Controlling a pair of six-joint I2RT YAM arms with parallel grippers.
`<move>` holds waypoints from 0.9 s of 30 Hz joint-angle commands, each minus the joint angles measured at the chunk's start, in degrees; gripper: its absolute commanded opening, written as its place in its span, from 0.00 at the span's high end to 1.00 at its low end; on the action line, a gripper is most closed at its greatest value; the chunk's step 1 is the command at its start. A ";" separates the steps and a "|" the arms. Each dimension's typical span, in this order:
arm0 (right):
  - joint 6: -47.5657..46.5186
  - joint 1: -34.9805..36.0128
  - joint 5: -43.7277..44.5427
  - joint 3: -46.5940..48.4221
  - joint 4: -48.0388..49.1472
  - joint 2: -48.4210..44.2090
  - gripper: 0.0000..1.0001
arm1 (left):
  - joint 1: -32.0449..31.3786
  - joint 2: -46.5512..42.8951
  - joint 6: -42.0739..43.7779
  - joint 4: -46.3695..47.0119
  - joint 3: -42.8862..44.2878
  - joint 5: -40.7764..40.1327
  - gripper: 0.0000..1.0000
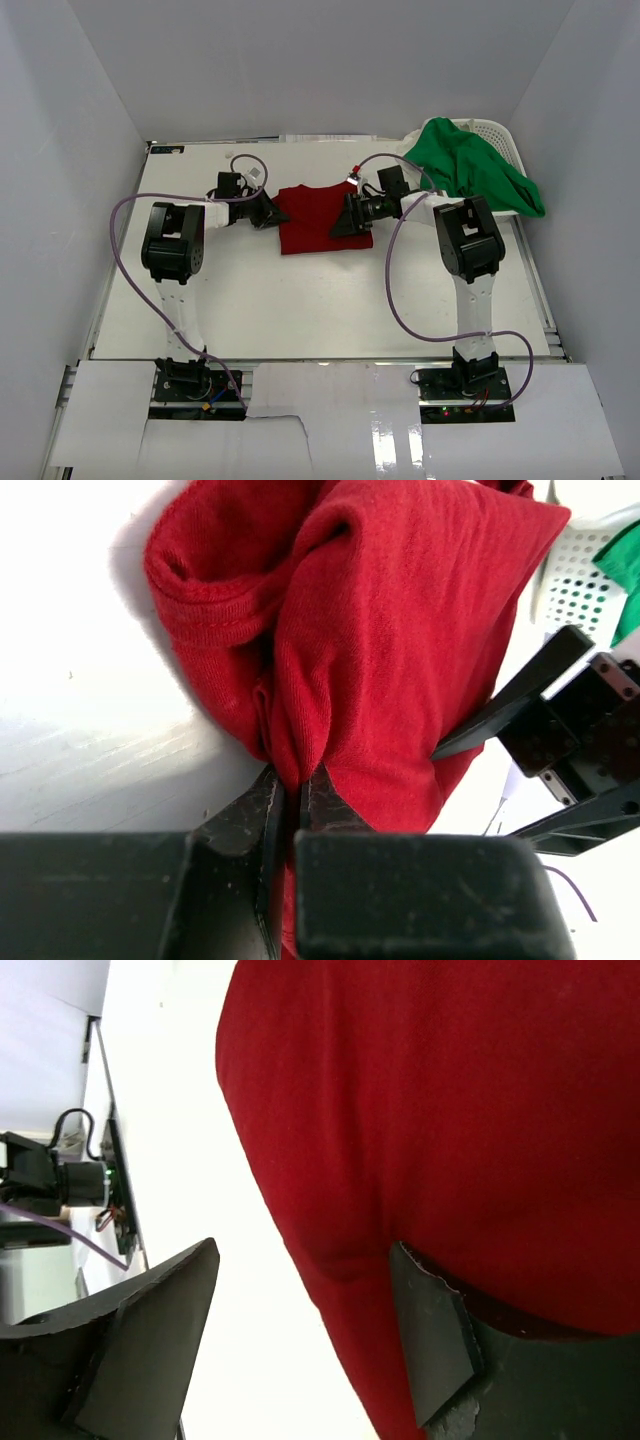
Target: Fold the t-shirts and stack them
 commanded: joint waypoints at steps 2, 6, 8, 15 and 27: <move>-3.05 -0.36 5.66 1.93 -4.04 -5.89 0.24 | -0.82 3.00 5.83 -10.25 4.33 -5.80 1.00; -5.59 -0.36 8.48 1.14 -6.59 -11.86 0.24 | -0.65 3.45 10.92 -16.65 9.87 -9.83 1.00; -6.39 -0.36 10.41 0.96 -7.47 -15.64 0.24 | -0.38 3.88 12.68 -18.86 13.30 -12.46 1.00; -7.97 -0.54 12.96 0.88 -11.42 -24.44 0.24 | 4.09 5.46 17.70 -22.91 21.03 -15.56 1.00; -5.17 -0.63 15.25 -6.15 -9.85 -36.47 0.28 | 11.74 12.67 27.00 -26.97 38.61 -22.78 1.00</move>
